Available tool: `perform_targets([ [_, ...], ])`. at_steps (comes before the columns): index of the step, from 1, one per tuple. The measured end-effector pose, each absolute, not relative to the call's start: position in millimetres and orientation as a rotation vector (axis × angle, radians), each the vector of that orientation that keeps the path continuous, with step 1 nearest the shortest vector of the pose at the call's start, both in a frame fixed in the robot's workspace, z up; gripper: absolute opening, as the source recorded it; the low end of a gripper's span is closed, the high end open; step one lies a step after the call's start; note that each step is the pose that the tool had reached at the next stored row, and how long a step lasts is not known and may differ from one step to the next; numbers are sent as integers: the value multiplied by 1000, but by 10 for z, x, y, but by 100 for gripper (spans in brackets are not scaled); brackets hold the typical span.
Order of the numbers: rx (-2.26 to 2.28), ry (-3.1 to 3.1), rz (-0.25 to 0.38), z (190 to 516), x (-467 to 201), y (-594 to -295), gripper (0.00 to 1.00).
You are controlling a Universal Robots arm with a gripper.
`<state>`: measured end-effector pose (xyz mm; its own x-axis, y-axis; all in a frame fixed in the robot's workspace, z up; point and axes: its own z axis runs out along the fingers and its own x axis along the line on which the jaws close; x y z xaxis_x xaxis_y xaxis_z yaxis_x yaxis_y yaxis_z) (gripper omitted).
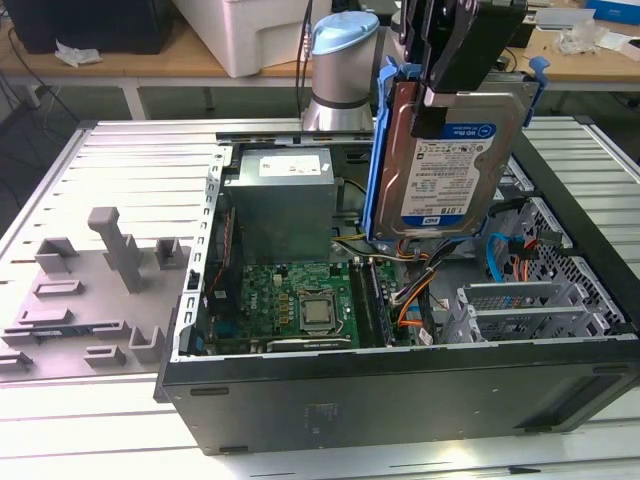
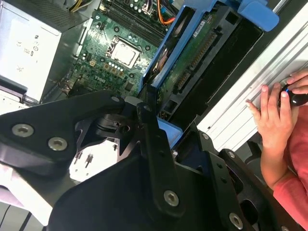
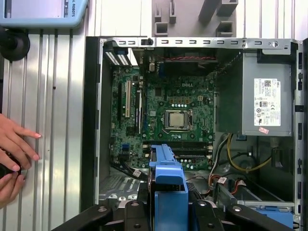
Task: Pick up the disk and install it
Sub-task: 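Insert the disk into the insertion slot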
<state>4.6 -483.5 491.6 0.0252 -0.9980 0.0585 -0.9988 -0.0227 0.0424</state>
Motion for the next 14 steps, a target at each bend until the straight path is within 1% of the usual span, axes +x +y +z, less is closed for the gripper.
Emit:
perform_targets([
  [7, 2199, -2146, 16, 4917, 46, -4847, 37],
  [11, 2213, -2159, -12, 4917, 46, -4871, 37],
  [14, 2213, -2160, -13, 4916, 46, -4873, 37],
])
